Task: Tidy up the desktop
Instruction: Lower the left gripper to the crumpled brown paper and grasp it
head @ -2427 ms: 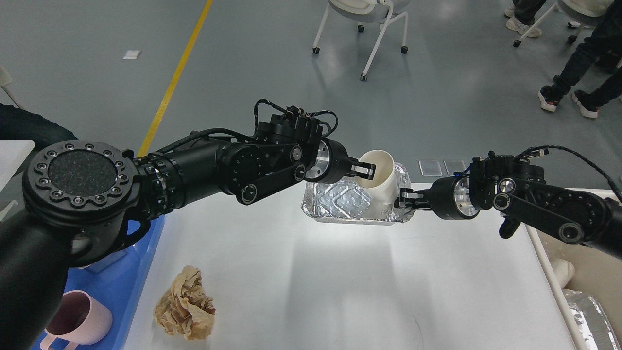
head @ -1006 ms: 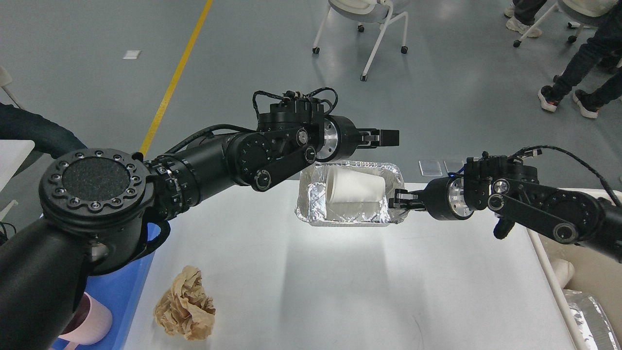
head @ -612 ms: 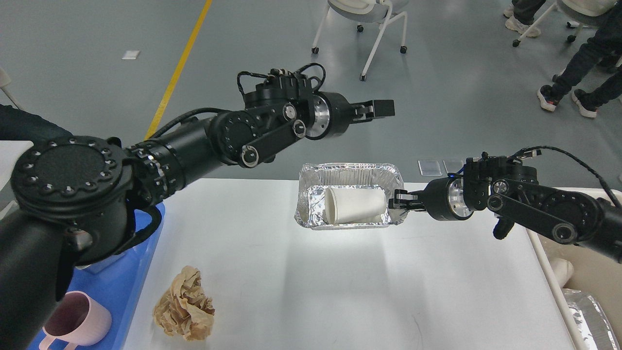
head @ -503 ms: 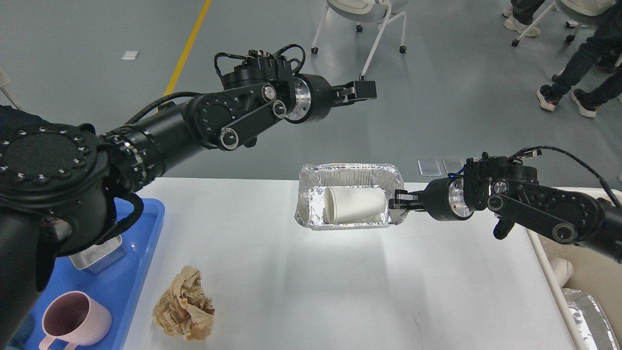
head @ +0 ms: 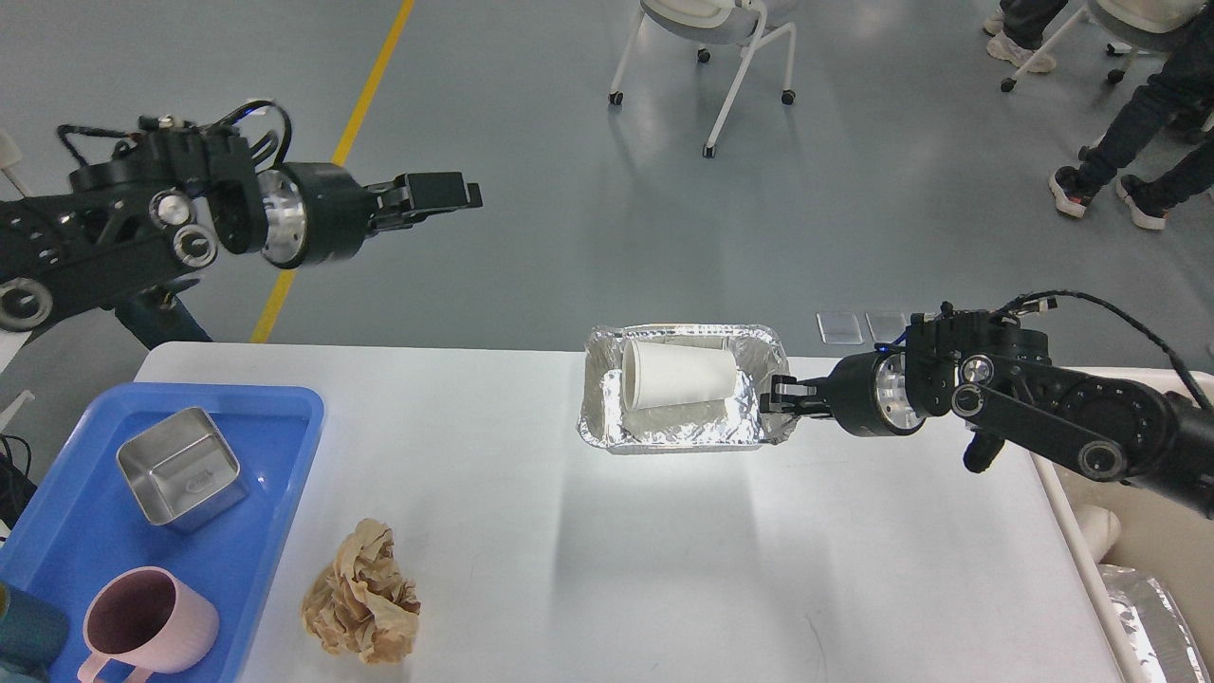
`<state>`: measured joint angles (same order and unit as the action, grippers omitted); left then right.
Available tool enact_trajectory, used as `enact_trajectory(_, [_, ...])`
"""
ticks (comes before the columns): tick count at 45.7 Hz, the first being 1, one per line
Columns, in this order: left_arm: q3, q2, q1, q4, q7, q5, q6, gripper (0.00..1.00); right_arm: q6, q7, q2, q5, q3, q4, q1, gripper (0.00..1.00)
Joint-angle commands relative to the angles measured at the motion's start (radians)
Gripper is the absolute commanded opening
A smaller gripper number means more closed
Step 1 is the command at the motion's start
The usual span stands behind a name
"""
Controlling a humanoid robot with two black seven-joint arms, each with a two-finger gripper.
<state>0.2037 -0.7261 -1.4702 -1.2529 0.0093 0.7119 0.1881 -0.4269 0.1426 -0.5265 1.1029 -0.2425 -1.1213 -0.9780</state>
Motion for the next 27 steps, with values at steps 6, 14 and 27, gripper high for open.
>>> enact_trajectory(6, [0.042,-0.43,0.129,-0.401,-0.003,0.19,-0.153,0.97,-0.001,0.0,0.0,-0.001,0.0,0.002,0.001,0.0])
enact_trajectory(14, [0.045,-0.634,0.228,-0.476,-0.023,0.287,-0.167,0.97,-0.001,0.0,0.003,-0.001,0.0,0.003,0.005,0.0])
enact_trajectory(27, [0.046,-0.768,0.26,-0.505,-0.071,0.357,-0.167,0.97,-0.001,0.0,0.002,-0.001,-0.003,0.003,0.005,0.0])
